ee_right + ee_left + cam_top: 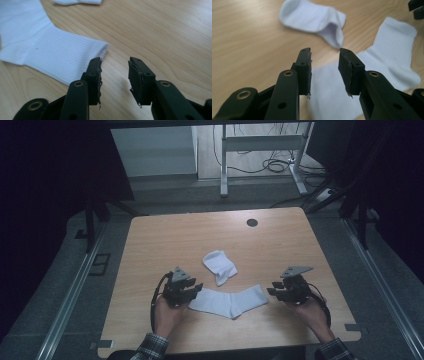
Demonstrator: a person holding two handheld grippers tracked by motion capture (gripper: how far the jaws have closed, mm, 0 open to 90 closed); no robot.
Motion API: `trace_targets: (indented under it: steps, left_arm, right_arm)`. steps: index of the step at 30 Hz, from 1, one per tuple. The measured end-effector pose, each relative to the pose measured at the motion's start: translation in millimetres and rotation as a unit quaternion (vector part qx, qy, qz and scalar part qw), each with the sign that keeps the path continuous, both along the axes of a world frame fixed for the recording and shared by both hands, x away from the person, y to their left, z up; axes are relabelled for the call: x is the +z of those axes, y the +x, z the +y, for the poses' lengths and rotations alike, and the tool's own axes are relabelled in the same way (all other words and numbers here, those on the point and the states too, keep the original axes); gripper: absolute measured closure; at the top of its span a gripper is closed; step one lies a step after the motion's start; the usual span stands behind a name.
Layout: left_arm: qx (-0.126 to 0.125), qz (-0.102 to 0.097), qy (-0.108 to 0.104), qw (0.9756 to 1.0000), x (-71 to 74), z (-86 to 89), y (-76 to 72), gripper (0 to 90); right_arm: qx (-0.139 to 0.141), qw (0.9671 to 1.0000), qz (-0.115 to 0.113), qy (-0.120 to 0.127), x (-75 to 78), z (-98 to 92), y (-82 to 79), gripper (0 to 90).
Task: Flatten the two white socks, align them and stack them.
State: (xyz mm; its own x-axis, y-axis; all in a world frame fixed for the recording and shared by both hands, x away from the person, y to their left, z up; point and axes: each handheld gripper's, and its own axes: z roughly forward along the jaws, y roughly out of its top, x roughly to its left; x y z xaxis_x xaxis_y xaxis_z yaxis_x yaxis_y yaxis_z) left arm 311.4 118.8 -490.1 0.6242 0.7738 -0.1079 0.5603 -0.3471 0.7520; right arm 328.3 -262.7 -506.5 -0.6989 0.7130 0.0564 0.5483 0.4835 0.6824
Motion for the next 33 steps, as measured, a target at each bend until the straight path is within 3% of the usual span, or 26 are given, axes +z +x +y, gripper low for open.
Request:
trace_targets:
  steps: [5,9,15,21,22,23,25,30,32,33]
  left_arm:
    - [-0.027,0.003,0.003,0.9996,8.0,-29.0,22.7,61.1]
    - [-0.041,0.006,0.017,0.999,7.9,-52.5,39.8,58.3]
    - [-0.041,0.011,0.055,0.9976,-6.4,-80.1,62.8,53.5]
    - [-0.026,0.02,0.085,0.9958,-28.5,-89.6,75.5,58.1]
    - [-0.024,0.023,0.084,0.9959,-31.6,-89.2,76.6,68.8]
    - [-0.022,0.028,0.08,0.9962,-34.0,-88.4,77.4,68.8]
    - [-0.02,0.03,0.067,0.9971,-35.5,-85.6,77.7,83.0]
    - [-0.015,0.012,0.037,0.9991,-18.7,-81.4,74.4,85.2]
    - [-0.015,0.001,0.029,0.9995,-6.8,-80.3,72.7,85.2]
    - [-0.015,-0.01,0.02,0.9996,9.2,-78.4,70.9,85.2]
  right_arm:
    - [-0.013,0.9998,-0.008,-0.013,-5.5,-10.9,3.4,56.3]
    - [-0.021,0.9994,-0.013,-0.022,-10.4,-18.7,6.5,51.8]
    - [-0.025,0.9993,-0.009,-0.027,-15.8,-28.2,9.0,47.6]
    - [-0.025,0.9993,0.002,-0.027,-20.9,-31.1,9.7,44.9]
    - [-0.021,0.9994,0.001,-0.029,-21.0,-30.1,9.5,44.5]
    - [-0.021,0.9994,0.001,-0.029,-21.0,-30.1,9.5,44.5]
    - [-0.019,0.9994,0.0,-0.031,-21.0,-29.2,9.1,44.3]
    - [-0.017,0.9994,-0.001,-0.03,-21.2,-29.4,9.1,44.1]
    - [-0.018,0.9994,0.0,-0.03,-21.1,-29.1,8.8,44.1]
    - [-0.017,0.9994,0.001,-0.029,-21.0,-28.8,8.6,44.1]
